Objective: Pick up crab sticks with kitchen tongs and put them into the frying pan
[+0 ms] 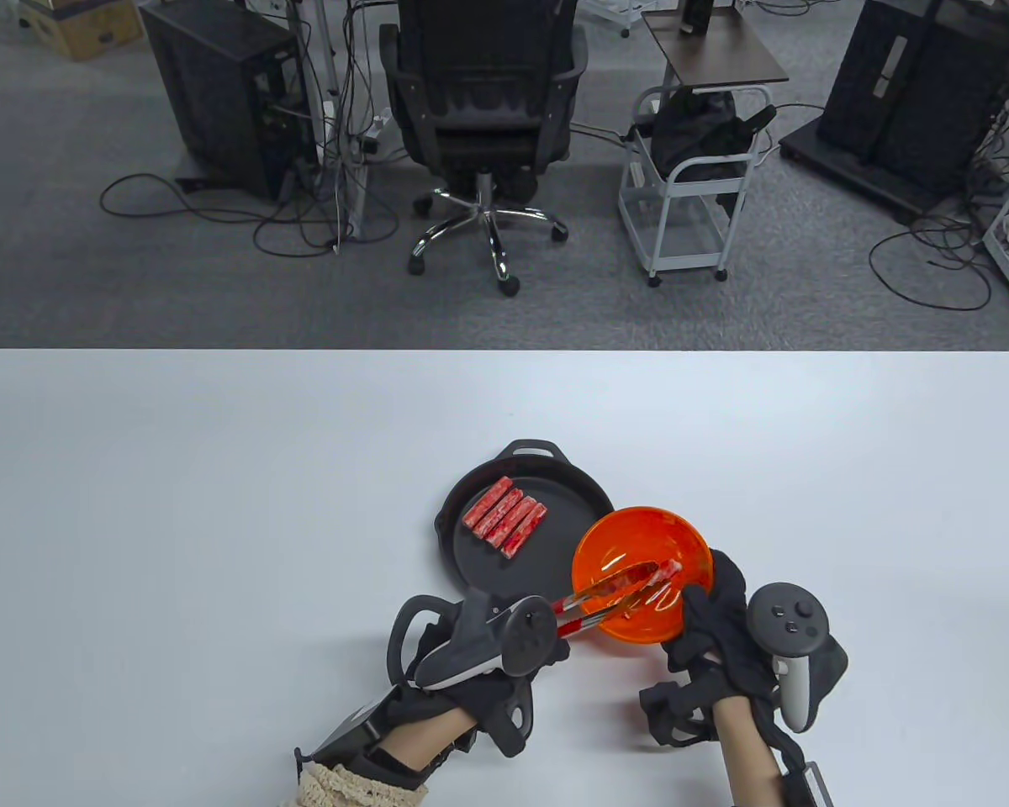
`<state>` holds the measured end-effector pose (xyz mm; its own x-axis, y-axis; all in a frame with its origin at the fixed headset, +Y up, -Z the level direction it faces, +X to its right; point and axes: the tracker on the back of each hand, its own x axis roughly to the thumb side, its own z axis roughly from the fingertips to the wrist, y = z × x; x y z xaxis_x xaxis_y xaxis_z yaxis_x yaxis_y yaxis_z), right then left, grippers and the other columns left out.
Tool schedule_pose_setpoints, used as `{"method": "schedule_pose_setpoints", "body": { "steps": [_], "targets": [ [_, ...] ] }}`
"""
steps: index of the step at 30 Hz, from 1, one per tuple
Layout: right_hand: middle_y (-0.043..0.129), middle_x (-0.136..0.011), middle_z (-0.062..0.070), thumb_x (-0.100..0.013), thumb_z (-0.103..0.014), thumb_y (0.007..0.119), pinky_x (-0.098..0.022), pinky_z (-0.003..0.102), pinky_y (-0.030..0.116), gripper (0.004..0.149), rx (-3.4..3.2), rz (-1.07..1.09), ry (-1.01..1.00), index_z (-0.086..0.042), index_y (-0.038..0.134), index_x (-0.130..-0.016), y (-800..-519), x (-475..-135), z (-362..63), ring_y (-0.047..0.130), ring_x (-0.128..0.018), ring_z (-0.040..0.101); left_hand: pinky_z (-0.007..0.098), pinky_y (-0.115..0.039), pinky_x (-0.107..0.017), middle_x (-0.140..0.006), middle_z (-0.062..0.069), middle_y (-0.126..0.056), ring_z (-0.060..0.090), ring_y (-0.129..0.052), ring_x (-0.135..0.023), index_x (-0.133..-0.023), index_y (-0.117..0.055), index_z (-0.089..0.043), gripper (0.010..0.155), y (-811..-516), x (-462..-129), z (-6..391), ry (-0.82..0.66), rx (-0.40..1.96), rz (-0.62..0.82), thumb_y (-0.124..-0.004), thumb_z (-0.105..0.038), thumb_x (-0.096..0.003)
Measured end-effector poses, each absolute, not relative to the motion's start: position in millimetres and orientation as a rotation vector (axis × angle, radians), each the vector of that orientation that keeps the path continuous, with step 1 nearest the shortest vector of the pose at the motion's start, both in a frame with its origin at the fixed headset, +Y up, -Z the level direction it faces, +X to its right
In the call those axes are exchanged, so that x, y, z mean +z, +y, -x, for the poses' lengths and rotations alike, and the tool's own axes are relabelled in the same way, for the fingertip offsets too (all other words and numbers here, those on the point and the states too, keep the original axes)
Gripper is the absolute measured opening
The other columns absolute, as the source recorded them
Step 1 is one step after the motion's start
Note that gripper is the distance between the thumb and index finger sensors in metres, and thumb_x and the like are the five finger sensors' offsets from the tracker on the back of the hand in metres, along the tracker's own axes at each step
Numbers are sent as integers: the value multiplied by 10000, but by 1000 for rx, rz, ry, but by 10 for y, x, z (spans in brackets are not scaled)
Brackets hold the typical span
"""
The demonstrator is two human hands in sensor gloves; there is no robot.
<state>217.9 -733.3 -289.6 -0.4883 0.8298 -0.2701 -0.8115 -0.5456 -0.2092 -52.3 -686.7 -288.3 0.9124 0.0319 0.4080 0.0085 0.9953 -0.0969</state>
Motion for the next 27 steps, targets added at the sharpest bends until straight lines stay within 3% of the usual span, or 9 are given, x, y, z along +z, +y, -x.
{"method": "schedule_pose_setpoints", "body": {
  "steps": [17,27],
  "targets": [
    [757,-941,285,-547,-218,629,-73,127,953,605,2097,422,-68,-48,434,-1094,-7333,-2895,-2182,1023,-248,199,399,-920,-272,-566,-34,-1051,141,-1066,-266,-952,-850,-107,723,-6854,-2862,523,-407,2,67,-792,-677,-511],
    [754,-944,284,-547,-219,629,-73,128,953,606,2094,435,-68,-48,433,-1094,-7335,-2890,-2194,1023,-249,200,394,-923,-271,-566,-37,-1052,135,-1067,-265,-953,-852,-109,722,-6593,-2862,718,-369,68,-7,-789,-680,-515]
  ]
}}
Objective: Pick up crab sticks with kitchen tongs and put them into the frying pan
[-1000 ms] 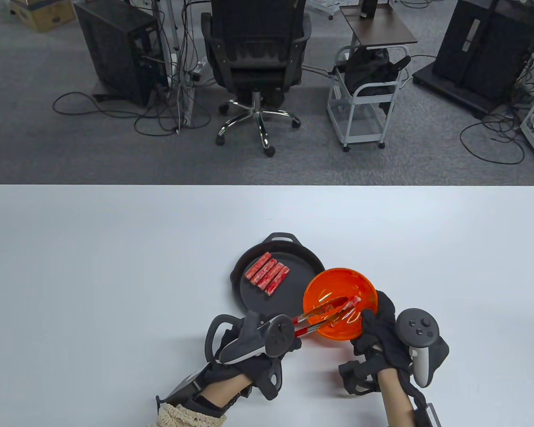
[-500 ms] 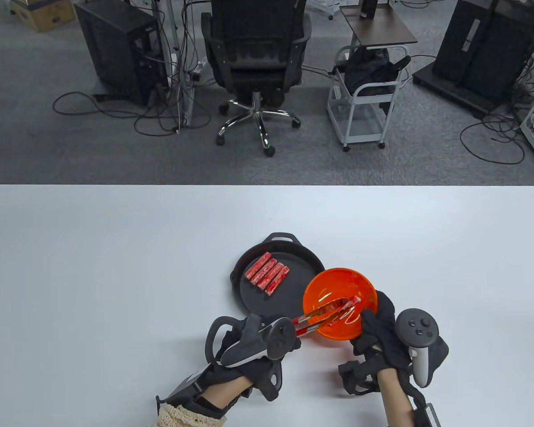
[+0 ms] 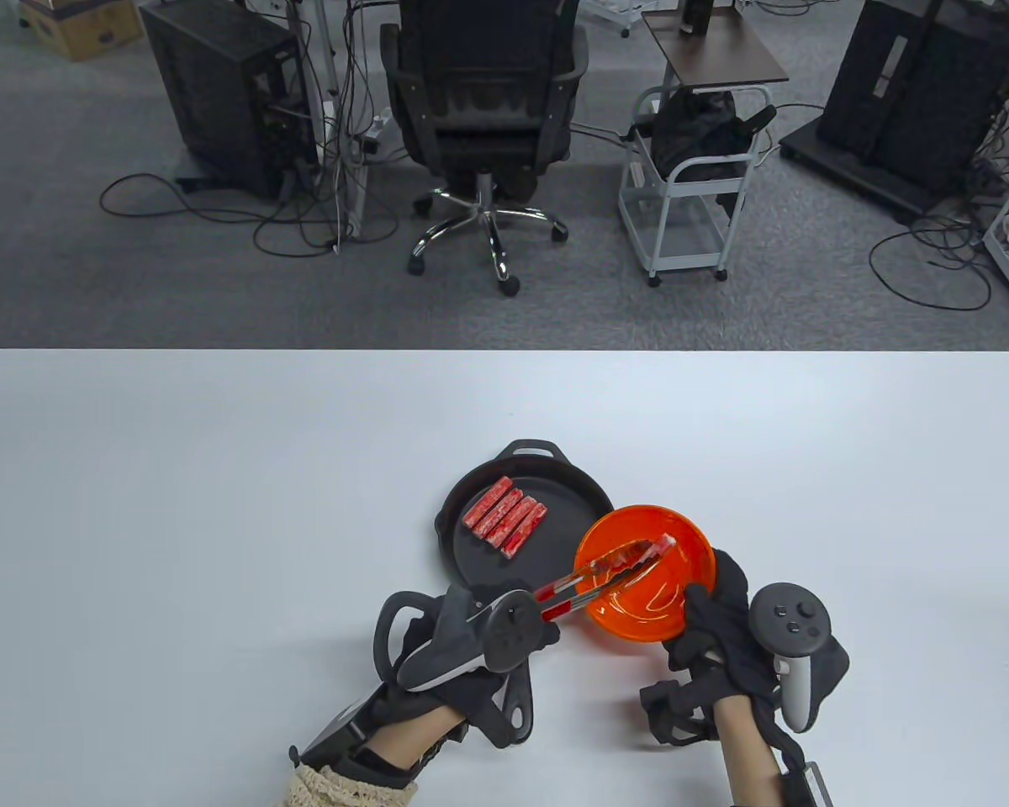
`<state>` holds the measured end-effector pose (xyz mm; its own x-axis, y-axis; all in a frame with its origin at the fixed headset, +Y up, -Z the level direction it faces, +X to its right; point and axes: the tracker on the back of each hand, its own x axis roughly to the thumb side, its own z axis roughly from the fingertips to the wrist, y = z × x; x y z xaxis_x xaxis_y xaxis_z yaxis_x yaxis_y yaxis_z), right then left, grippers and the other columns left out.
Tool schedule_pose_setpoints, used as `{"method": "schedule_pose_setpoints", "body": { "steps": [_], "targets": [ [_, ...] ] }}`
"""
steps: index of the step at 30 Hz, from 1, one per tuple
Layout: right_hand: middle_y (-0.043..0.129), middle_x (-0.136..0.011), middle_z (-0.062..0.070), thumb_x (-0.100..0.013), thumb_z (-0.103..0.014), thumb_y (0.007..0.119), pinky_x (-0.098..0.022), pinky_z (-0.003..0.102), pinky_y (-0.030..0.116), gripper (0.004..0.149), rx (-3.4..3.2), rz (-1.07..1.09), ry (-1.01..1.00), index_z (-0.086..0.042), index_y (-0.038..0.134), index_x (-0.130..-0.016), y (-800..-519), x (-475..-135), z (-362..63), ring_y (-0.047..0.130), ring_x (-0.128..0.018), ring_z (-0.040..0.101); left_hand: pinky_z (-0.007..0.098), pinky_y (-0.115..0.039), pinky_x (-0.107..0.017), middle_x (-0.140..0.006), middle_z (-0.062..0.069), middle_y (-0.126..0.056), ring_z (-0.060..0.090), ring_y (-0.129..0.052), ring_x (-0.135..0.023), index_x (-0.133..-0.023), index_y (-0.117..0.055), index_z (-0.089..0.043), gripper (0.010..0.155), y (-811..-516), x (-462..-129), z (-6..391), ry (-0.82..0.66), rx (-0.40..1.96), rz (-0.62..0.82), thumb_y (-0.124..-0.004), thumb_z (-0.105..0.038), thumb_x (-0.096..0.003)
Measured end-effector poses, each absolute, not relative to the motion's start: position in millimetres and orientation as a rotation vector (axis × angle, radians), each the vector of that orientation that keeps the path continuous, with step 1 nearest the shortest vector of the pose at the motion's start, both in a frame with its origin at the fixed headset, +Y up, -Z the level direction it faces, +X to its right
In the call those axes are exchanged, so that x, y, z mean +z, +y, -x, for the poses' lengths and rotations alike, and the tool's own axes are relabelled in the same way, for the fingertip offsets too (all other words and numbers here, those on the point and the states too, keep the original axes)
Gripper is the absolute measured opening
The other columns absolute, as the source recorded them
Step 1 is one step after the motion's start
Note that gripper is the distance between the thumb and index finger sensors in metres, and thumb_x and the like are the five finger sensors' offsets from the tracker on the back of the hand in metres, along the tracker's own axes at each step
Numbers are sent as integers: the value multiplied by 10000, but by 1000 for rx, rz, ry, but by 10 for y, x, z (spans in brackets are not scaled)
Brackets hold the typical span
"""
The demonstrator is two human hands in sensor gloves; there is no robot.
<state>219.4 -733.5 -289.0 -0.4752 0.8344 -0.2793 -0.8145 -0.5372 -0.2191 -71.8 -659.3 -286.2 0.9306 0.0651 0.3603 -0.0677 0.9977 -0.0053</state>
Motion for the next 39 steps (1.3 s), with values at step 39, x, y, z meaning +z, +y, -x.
{"method": "schedule_pose_setpoints", "body": {
  "steps": [39],
  "targets": [
    [756,-942,287,-547,-217,631,-70,131,953,605,2097,433,-55,-47,436,-1094,-7351,-2891,-2179,1023,-245,203,410,-917,-275,-555,-21,-1055,151,-1065,-263,-945,-859,-94,728,-7048,-3341,1216,-109,14,163,-808,-670,-503]
  ]
}}
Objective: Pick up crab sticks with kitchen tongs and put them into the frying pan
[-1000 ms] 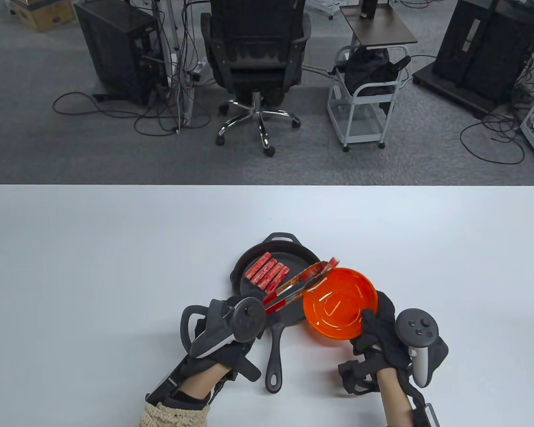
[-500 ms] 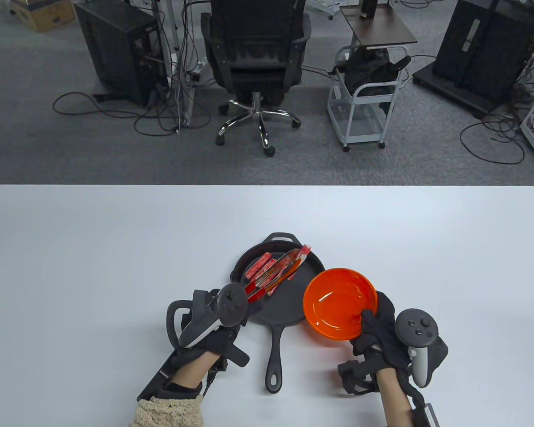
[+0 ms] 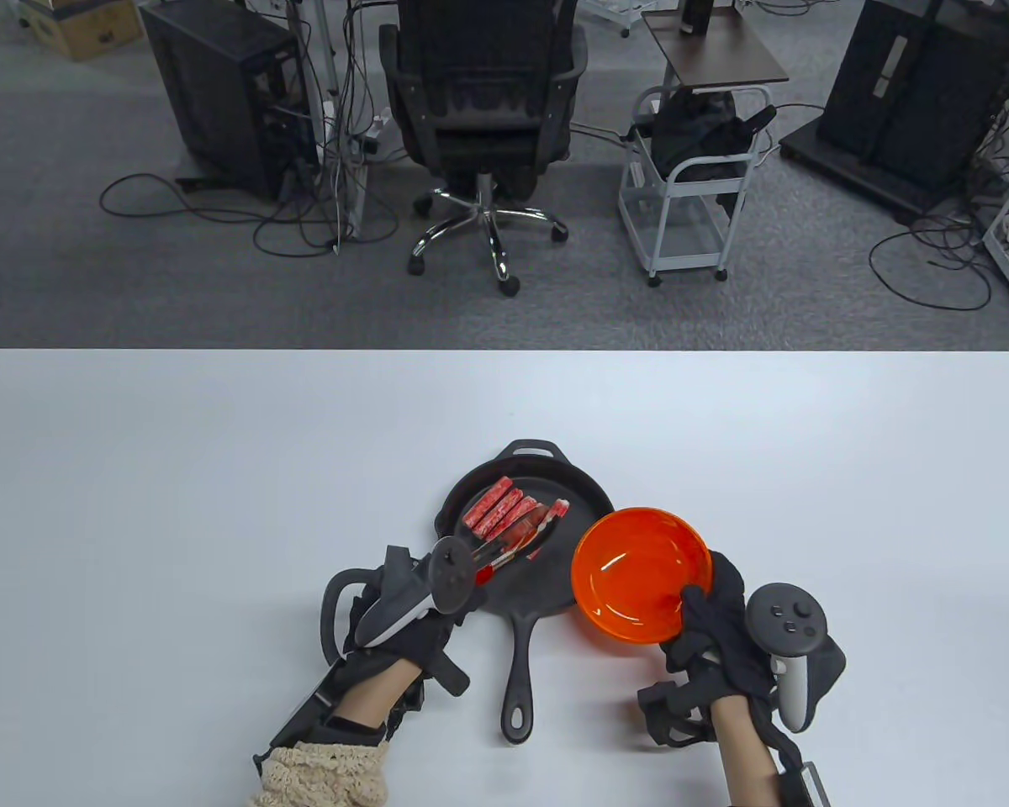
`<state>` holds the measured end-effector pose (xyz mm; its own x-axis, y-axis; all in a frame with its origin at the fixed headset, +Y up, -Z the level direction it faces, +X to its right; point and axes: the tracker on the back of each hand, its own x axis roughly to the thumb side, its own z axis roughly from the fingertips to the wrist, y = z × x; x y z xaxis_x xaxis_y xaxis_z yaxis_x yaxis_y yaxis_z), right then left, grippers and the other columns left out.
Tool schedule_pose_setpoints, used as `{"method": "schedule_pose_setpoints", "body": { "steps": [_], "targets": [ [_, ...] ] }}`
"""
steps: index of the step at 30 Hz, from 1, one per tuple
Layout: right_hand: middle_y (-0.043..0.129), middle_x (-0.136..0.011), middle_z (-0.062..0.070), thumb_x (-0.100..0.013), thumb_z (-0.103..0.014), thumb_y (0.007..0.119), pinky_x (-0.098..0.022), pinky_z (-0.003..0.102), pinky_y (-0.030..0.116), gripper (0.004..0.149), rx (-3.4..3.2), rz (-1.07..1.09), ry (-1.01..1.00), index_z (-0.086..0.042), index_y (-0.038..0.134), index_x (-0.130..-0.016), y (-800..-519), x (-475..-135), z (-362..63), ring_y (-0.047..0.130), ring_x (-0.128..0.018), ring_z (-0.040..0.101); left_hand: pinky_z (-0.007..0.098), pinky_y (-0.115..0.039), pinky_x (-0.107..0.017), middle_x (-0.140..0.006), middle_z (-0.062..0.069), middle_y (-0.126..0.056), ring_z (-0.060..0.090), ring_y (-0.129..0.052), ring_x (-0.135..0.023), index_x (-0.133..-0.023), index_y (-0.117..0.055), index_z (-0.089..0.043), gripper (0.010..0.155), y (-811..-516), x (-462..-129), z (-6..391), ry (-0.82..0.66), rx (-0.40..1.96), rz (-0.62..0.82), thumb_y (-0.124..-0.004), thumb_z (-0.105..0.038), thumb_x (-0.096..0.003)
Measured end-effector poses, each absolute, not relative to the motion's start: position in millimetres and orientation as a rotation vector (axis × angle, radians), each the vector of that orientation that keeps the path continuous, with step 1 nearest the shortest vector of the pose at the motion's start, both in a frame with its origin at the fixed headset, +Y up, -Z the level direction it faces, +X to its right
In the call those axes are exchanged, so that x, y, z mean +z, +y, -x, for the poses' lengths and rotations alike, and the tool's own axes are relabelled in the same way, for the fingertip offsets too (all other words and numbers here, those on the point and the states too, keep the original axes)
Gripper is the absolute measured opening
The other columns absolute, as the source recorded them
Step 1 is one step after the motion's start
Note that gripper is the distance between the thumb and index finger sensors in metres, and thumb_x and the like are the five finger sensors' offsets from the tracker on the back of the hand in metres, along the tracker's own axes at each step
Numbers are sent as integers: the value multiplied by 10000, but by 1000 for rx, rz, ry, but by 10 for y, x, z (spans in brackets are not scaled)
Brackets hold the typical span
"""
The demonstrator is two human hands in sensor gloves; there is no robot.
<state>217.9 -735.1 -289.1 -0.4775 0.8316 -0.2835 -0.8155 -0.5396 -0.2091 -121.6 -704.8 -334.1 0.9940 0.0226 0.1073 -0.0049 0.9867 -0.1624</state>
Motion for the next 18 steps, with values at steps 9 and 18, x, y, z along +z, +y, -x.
{"method": "schedule_pose_setpoints", "body": {
  "steps": [9,18],
  "targets": [
    [756,-942,288,-547,-217,631,-71,130,953,605,2098,433,-53,-47,437,-1094,-7355,-2895,-2179,1023,-246,203,407,-914,-270,-551,-22,-1052,145,-1056,-254,-945,-859,-94,730,-7141,-3343,1172,-106,-40,172,-810,-671,-500],
    [756,-942,289,-546,-217,631,-70,131,953,606,2098,433,-49,-46,436,-1094,-7361,-2895,-2175,1024,-245,204,402,-911,-255,-548,-27,-1048,127,-1045,-222,-948,-854,-96,732,-7160,-3301,1095,-112,-94,146,-814,-670,-495]
  ]
}}
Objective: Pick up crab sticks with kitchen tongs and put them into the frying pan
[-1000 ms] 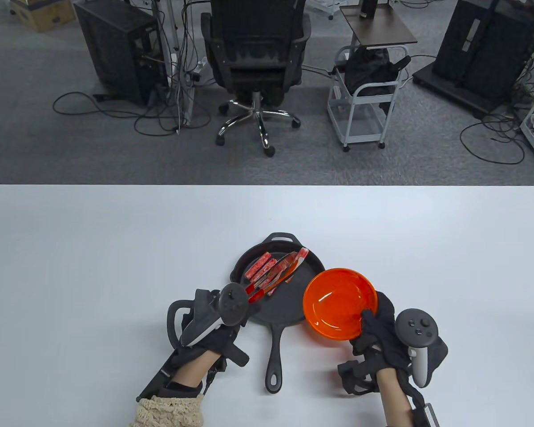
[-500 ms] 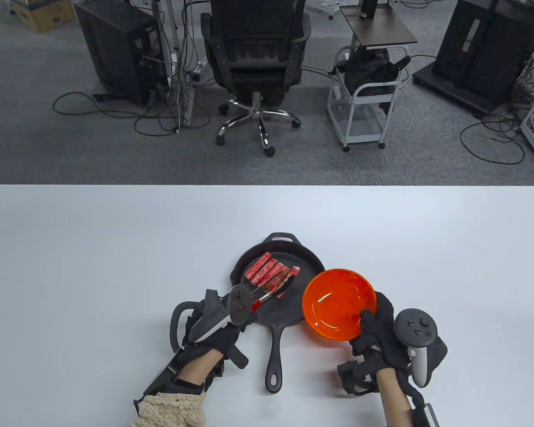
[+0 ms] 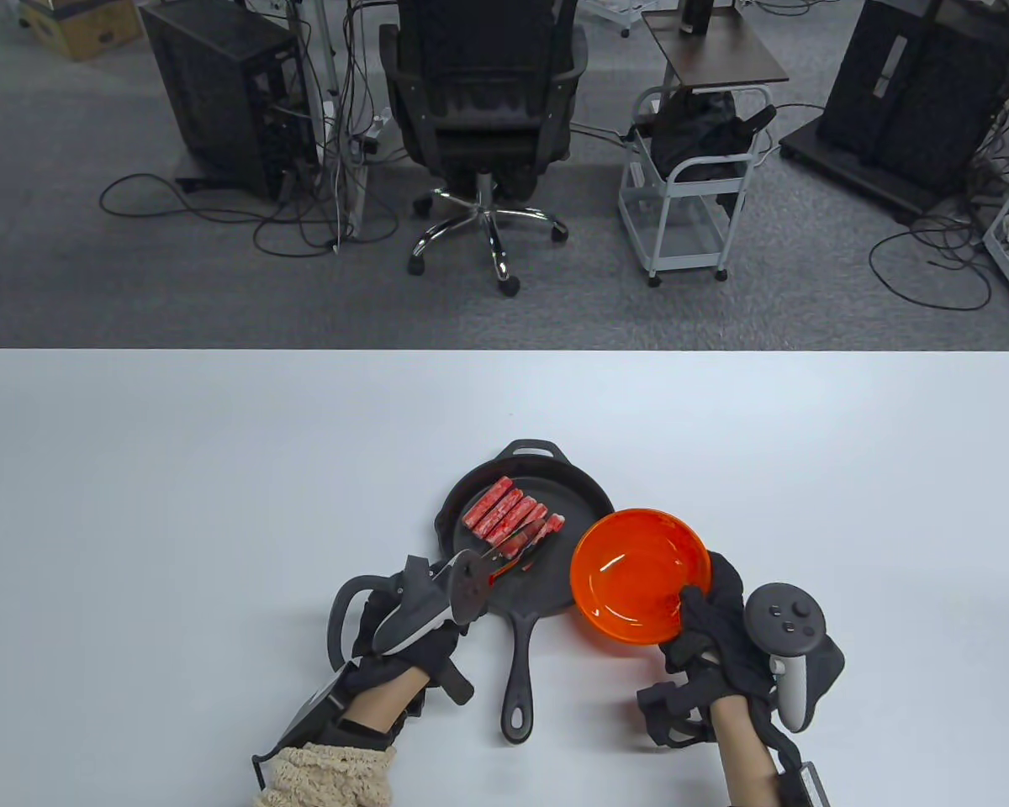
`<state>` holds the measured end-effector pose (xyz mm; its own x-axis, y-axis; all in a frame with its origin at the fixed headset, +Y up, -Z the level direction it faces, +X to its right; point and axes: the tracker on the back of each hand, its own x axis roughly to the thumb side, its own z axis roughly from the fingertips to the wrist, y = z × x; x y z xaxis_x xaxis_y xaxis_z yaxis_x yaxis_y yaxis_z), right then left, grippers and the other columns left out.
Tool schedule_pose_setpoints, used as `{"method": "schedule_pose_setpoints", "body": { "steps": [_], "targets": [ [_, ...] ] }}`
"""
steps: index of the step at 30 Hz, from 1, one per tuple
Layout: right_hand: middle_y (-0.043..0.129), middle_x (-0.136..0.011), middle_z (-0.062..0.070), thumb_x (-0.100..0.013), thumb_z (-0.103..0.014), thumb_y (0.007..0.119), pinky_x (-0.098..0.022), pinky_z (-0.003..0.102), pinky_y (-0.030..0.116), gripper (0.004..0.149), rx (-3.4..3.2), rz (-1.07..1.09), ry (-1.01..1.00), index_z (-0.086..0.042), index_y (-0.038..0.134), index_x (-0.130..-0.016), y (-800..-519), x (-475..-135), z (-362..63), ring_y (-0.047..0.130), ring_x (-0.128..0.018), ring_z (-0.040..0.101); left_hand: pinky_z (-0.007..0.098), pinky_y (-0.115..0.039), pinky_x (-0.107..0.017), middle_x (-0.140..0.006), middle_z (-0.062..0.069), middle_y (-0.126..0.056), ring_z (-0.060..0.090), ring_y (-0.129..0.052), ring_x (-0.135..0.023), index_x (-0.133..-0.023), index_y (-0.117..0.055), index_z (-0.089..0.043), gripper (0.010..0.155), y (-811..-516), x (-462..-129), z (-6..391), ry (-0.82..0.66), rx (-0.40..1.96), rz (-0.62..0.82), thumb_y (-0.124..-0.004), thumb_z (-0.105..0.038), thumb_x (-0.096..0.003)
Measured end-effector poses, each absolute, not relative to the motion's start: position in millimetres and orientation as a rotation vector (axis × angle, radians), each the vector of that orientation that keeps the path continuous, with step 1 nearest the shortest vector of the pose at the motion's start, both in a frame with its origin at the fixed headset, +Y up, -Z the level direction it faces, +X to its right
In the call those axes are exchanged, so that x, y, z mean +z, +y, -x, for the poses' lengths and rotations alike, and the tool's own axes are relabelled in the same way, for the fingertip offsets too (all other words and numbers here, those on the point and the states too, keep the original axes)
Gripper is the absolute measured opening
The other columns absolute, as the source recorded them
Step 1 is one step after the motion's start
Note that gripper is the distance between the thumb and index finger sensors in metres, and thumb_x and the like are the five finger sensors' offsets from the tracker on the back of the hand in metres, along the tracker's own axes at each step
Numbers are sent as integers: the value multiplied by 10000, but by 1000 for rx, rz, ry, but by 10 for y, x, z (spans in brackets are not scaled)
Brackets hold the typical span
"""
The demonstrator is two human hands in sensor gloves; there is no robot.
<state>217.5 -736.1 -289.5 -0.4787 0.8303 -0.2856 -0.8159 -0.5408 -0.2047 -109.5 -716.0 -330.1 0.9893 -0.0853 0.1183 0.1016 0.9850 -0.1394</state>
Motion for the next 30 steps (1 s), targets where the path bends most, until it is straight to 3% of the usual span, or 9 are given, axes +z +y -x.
{"method": "schedule_pose_setpoints", "body": {
  "steps": [18,30],
  "targets": [
    [758,-941,288,-546,-219,632,-69,131,953,606,2097,435,-53,-48,438,-1093,-7364,-2896,-2176,1023,-245,203,396,-911,-258,-566,-25,-1043,122,-1041,-233,-966,-839,-92,763,-7138,-3291,1112,-120,-66,149,-807,-687,-489],
    [757,-941,289,-546,-219,631,-69,132,951,605,2091,435,-50,-48,439,-1094,-7369,-2895,-2176,1023,-246,204,403,-908,-291,-640,-18,-1019,121,-1043,-286,-1023,-774,-70,827,-7122,-3297,1249,-87,-5,47,-752,-722,-515]
  ]
}}
